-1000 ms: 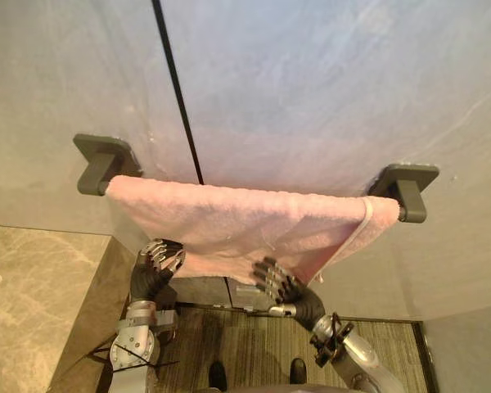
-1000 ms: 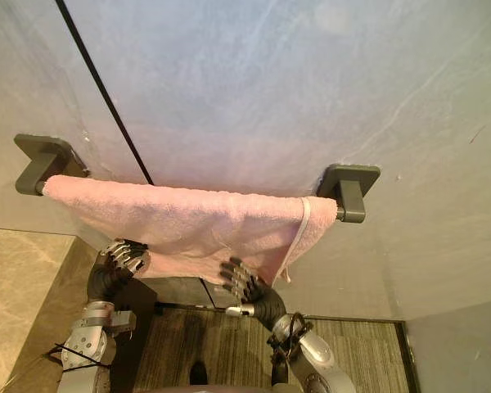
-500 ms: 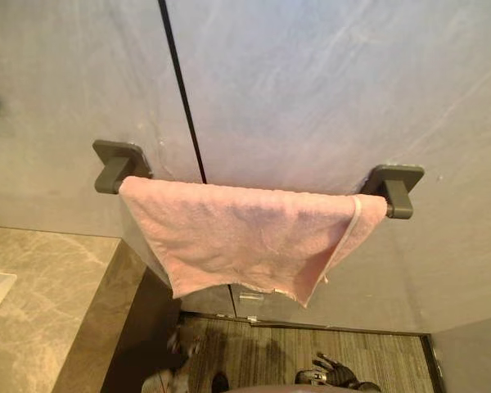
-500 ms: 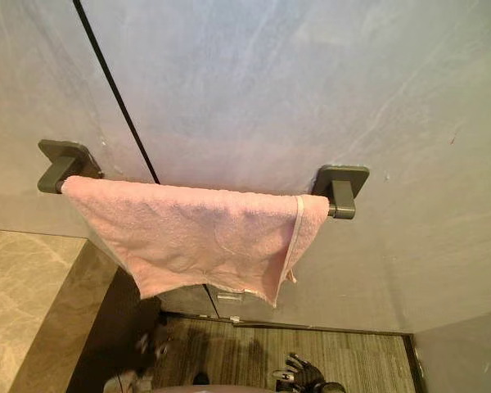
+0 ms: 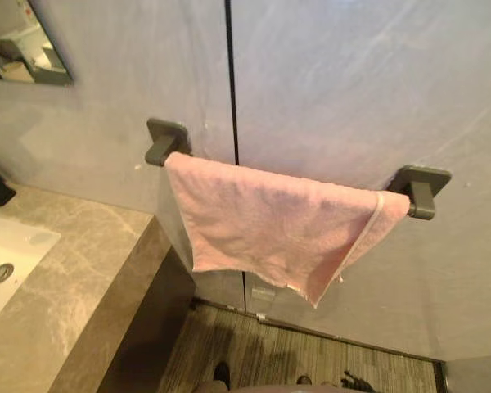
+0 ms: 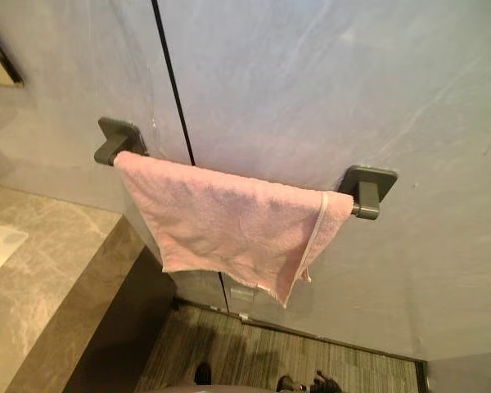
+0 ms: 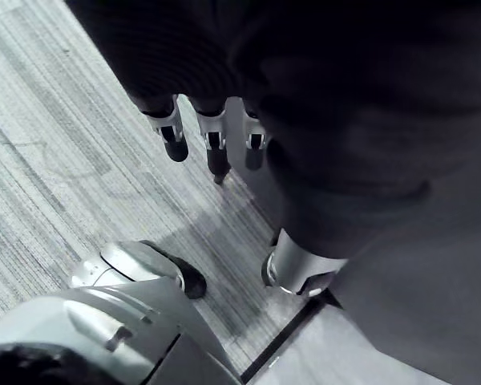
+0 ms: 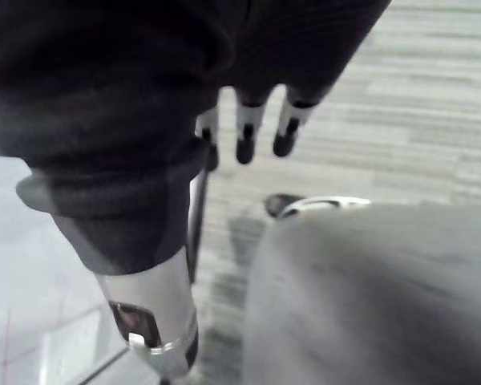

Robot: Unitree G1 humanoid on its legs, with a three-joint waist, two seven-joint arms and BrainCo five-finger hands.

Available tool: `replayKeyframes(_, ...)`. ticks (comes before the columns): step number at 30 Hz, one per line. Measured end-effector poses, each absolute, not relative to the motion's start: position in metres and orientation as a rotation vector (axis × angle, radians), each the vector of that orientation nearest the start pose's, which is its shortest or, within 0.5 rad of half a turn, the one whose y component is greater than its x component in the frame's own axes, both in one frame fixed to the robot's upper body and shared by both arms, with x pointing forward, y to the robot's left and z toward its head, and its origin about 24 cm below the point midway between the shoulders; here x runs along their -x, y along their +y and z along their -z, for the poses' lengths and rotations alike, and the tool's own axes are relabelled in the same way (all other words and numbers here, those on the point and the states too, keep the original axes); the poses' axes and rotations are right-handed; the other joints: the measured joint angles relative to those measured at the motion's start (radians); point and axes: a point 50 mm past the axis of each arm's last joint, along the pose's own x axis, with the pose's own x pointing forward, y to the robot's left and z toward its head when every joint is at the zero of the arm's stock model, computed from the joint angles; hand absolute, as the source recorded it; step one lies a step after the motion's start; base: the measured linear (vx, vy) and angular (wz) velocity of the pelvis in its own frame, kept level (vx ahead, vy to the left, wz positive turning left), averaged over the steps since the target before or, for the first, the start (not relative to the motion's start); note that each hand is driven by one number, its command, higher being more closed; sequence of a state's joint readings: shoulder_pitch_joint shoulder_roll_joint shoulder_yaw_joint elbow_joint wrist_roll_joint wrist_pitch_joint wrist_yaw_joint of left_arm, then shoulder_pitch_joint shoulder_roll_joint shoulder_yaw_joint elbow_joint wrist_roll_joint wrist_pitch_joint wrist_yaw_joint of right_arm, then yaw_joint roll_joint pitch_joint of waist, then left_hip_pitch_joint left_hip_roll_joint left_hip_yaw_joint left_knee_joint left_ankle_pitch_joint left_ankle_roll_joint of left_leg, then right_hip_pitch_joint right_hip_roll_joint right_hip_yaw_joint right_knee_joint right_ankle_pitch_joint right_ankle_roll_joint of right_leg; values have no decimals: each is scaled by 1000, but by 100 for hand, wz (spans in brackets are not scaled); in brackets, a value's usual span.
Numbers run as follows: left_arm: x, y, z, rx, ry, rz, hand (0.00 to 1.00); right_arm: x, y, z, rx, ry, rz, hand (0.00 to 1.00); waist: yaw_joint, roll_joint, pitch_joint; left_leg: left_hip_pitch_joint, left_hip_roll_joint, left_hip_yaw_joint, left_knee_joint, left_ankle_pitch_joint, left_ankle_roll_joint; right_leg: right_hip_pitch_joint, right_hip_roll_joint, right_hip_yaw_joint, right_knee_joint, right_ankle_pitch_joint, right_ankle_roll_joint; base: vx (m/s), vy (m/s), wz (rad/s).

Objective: Organize washtable

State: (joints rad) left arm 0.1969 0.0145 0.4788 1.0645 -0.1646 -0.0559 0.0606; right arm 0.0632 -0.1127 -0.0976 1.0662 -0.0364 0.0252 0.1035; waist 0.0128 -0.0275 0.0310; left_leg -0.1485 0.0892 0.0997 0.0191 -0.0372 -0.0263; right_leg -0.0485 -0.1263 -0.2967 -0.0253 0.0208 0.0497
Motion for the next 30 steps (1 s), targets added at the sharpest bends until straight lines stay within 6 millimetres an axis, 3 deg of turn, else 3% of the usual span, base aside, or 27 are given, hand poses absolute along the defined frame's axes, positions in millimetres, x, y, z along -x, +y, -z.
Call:
replayKeyframes(1, -42, 229, 164, 289, 1097, -685, 0, -102, -186, 161, 9, 1120, 25, 0, 4, -50, 9, -16, 15, 110, 95, -37, 36, -4, -27, -15, -15, 12, -10, 31, -54, 38)
replayKeyframes(2, -48, 232, 162, 278, 1080, -685, 0, -108, -185, 159, 19, 1101, 20, 0, 10, -44, 20, -51, 55, 158, 247, -45, 48, -8, -25, -33, 6, 15, -8, 57, -25, 37)
replayKeyframes(3, -58, 223, 162, 298, 1053, -670, 0, -122, -189, 154, 53, 1062, 16, 0, 11, 5, 49, -96, 143, 223, 463, -73, 22, -12, 9, -70, 73, -7, -20, 8, -63, 37)
replayKeyframes(4, -64, 219, 161, 303, 1034, -653, 0, -130, -189, 151, 59, 1036, 16, 0, 2, 26, 63, -117, 157, 238, 498, -66, 20, -19, 18, -94, 114, -28, -24, -80, -71, 60)
replayKeyframes(5, -73, 216, 159, 280, 1005, -615, 0, -133, -189, 150, 59, 1029, 15, 0, -3, 42, 60, -101, 140, 194, 412, -39, -14, -50, 50, -77, 112, -36, -46, -192, -208, 85)
replayKeyframes(6, -86, 223, 154, 254, 960, -607, 0, -132, -184, 152, 42, 1040, 13, 0, -8, -4, 37, -51, 87, 121, 378, -84, -37, -56, 63, -104, 42, 3, -126, -198, -224, 61)
replayKeyframes(7, -90, 215, 155, 270, 966, -594, 0, -136, -190, 151, 46, 1027, 34, 0, 13, 22, 46, -35, 119, 118, 592, -153, -85, -40, 80, -113, 35, 11, -116, -124, -200, 22)
replayKeyframes(8, -86, 209, 157, 279, 980, -582, 0, -141, -194, 148, 49, 1012, 58, 0, 19, 35, 42, 16, 123, 107, 643, -156, -112, -44, 88, -105, 43, 12, -117, -24, -6, -3)
replayKeyframes(10, -91, 195, 158, 275, 986, -526, 0, -142, -201, 147, 53, 1011, 85, 0, -30, 75, 31, 155, 91, 78, 441, -138, -184, -63, 88, -144, 64, 12, -116, -61, 104, 52)
replayKeyframes(11, -96, 193, 157, 246, 980, -489, 0, -141, -199, 148, 49, 1015, 78, 0, -39, 69, 33, 176, 79, 79, 352, -150, -165, -86, 86, -155, 75, 18, -111, -118, 94, 49)
replayKeyframes(13, -98, 188, 157, 211, 987, -440, 0, -139, -194, 150, 48, 1029, 63, 0, -26, 76, 38, 216, 80, 100, 254, -190, -115, -118, 88, -154, 84, 32, -111, -175, 152, -3)
replayKeyframes(17, -105, 180, 156, 139, 982, -332, 0, -138, -193, 152, 67, 1044, 42, 0, -27, 72, 92, 247, 47, 102, 169, -220, -95, -185, 38, -145, 214, 29, -106, -225, 167, 0)
replayKeyframes(18, -107, 184, 155, 114, 979, -311, 0, -141, -193, 150, 74, 1035, 36, 0, -30, 57, 103, 241, 19, 105, 178, -222, -88, -224, 9, -112, 281, 24, -92, -361, 152, -20)
replayKeyframes(19, -104, 187, 157, 106, 992, -312, 0, -141, -193, 150, 94, 1034, 22, 0, -21, 47, 109, 225, -3, 129, 204, -223, -62, -260, -12, -52, 311, 55, -44, -394, 140, -35)
replayKeyframes(20, -99, 187, 159, 112, 1011, -320, 0, -143, -193, 149, 100, 1028, 19, 0, -15, 56, 107, 216, 5, 147, 209, -217, -33, -261, -8, -21, 298, 69, -10, -343, 78, -38)
replayKeyframes(21, -93, 185, 161, 141, 1030, -339, 0, -153, -194, 144, 102, 982, 26, 0, -17, 71, 115, 209, 10, 165, 222, -231, -4, -300, -35, 12, 510, -45, -36, -270, 27, 9)
replayKeyframes(22, -92, 190, 161, 139, 1033, -357, 0, -151, -194, 143, 106, 973, 27, 0, -25, 64, 117, 205, -2, 151, 240, -234, 1, -304, -71, 48, 726, -135, -28, -204, -5, 36)
replayKeyframes(24, -91, 196, 160, 150, 1025, -389, 0, -140, -193, 147, 117, 1004, 13, 0, -7, 49, 108, 170, -4, 129, 283, -234, 1, -265, -79, 122, 867, -185, 1, -158, -73, 46)
replayKeyframes(26, -90, 201, 159, 160, 1016, -423, 0, -129, -184, 152, 90, 1037, 1, 0, 3, 18, 86, 109, -19, 81, 332, -233, 0, -181, -79, 221, 842, -241, 53, -198, -166, 66)
replayKeyframes(27, -89, 204, 159, 163, 1012, -444, 0, -121, -177, 156, 56, 1057, -4, 0, 1, -8, 73, 62, -38, 31, 351, -227, -9, -138, -52, 286, 766, -325, 67, -163, -189, 90)
replayKeyframes(29, -90, 205, 158, 173, 997, -466, 0, -117, -176, 158, 38, 1075, -1, 0, 7, -27, 62, 13, -67, -34, 350, -184, -21, -74, -32, 349, 638, -405, 60, -224, -289, 116)
replayKeyframes(30, -90, 204, 157, 166, 992, -462, 0, -115, -180, 159, 52, 1089, -1, 0, 15, -21, 51, -35, -77, -77, 328, -142, -33, -62, -33, 346, 555, -424, 51, -273, -307, 116)
